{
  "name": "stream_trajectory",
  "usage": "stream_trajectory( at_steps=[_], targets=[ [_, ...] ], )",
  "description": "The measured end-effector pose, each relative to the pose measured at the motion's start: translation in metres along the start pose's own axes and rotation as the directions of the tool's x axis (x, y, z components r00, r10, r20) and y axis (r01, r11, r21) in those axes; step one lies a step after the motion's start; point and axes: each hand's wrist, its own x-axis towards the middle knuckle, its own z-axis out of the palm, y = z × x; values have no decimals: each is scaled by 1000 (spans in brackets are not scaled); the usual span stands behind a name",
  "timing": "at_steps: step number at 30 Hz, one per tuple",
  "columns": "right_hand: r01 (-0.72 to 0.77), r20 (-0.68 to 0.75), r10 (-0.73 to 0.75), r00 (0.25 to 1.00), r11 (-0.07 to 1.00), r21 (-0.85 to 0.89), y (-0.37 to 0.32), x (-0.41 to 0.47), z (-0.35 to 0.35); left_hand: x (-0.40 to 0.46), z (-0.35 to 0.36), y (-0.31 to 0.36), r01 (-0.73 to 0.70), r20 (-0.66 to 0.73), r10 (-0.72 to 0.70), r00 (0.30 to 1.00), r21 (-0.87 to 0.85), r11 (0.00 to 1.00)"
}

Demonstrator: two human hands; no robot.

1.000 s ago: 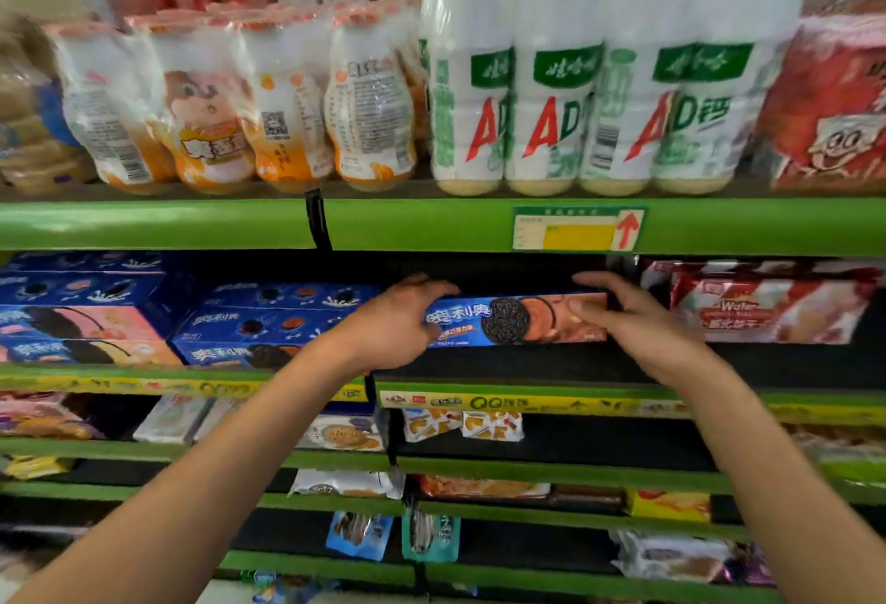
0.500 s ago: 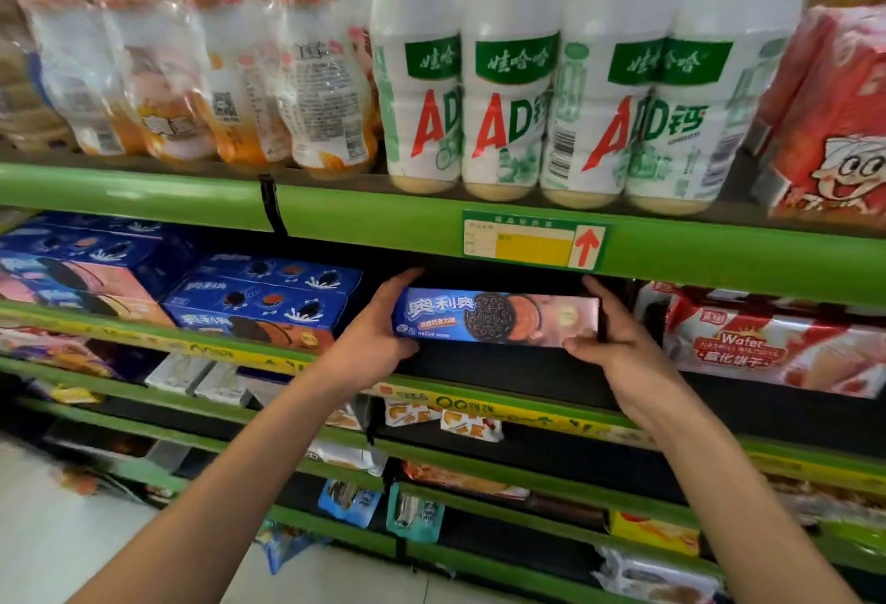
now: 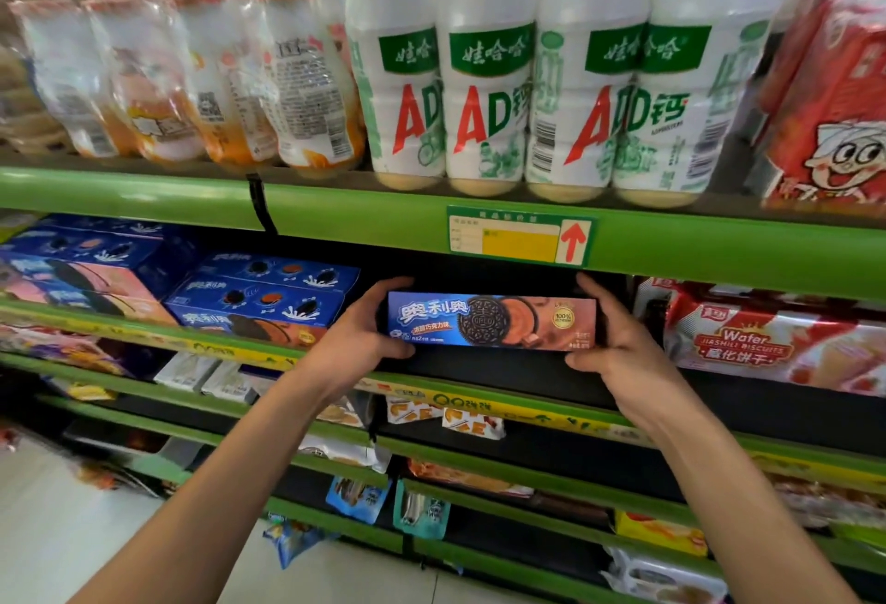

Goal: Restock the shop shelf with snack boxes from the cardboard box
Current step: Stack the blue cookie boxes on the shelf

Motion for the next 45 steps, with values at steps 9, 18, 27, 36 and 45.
stream_trajectory(
  at_steps=[9, 18, 27, 36, 45],
  targets=[
    [-4, -9, 5, 1000, 999, 33, 0, 0, 1, -1, 1, 3, 19, 4, -19, 1000, 20, 1000],
    [8, -7, -7, 1000, 998, 70, 0, -1, 1, -3, 1, 4, 20, -1, -20, 1000, 38, 999],
    [18, -26, -16, 1000, 995, 96, 4, 2, 0, -3, 1, 5, 6, 1, -6, 1000, 37, 999],
    [8, -15, -6, 1000, 991, 133, 0, 0, 1, -4, 4, 5, -4, -12, 5, 1000, 43, 999],
    [27, -43, -19, 999, 976, 216, -5, -3, 3, -5, 3, 4, -23, 14, 23, 1000, 38, 999]
  ],
)
